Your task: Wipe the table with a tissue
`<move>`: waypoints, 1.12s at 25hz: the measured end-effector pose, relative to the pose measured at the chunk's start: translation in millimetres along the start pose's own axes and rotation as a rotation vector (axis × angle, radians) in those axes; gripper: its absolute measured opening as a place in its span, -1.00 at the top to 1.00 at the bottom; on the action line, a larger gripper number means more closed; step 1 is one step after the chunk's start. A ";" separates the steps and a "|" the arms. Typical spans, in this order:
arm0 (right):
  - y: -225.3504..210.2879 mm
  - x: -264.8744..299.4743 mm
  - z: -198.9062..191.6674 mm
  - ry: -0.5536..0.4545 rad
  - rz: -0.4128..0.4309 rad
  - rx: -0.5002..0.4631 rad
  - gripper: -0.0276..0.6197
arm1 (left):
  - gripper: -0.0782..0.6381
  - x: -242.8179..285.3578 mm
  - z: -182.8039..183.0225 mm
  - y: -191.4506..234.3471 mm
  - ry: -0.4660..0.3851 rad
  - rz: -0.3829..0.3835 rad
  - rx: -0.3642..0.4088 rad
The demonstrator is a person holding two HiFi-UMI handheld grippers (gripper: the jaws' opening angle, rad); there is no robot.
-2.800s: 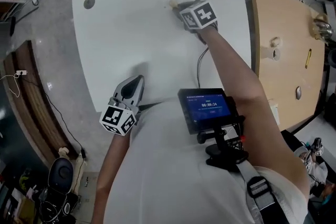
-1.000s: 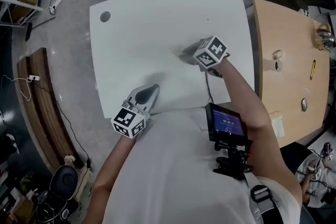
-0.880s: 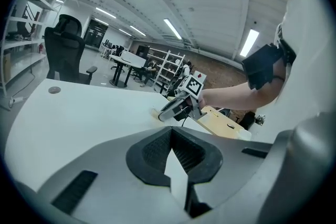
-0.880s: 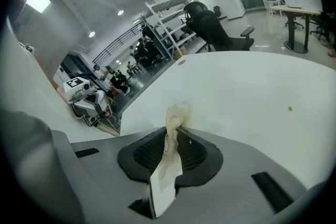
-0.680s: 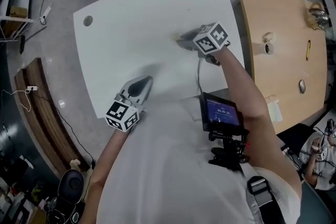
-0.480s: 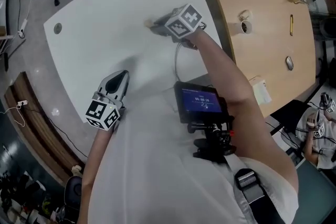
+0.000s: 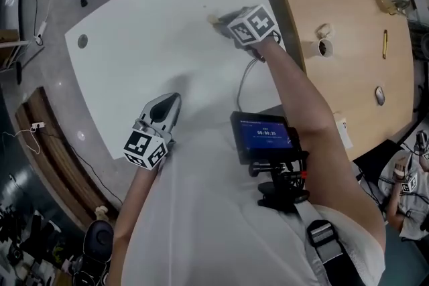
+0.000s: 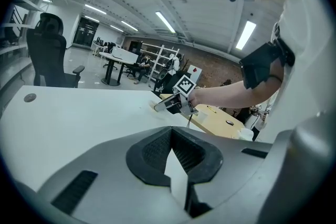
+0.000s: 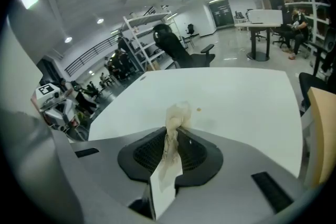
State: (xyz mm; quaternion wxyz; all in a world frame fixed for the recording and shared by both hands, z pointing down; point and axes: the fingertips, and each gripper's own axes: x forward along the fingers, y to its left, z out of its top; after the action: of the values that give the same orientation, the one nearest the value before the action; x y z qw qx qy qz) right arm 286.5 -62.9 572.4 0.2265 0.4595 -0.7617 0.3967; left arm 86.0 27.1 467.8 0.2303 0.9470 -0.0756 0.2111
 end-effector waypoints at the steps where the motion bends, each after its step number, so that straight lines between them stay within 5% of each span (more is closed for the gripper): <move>1: -11.3 0.1 4.2 -0.017 -0.029 0.016 0.73 | 0.76 -0.2 -1.1 1.0 0.000 0.010 -0.008; 6: -56.5 16.1 29.4 -0.006 -0.142 -0.002 0.73 | 0.76 -8.9 -4.7 16.7 -0.010 0.082 -0.046; 18: -109.7 36.0 31.8 0.306 -0.306 -0.282 0.73 | 0.76 -19.4 -22.7 3.2 -0.041 0.190 -0.113; 28: -76.6 58.8 17.3 0.311 -0.246 -0.088 0.73 | 0.76 -10.0 -28.5 2.1 -0.072 0.184 -0.134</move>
State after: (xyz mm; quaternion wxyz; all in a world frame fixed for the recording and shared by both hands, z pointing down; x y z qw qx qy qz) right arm 326.3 -127.6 634.4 0.4080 0.4718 -0.6723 0.3986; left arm 66.1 39.0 487.3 0.2699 0.9255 -0.1841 0.1918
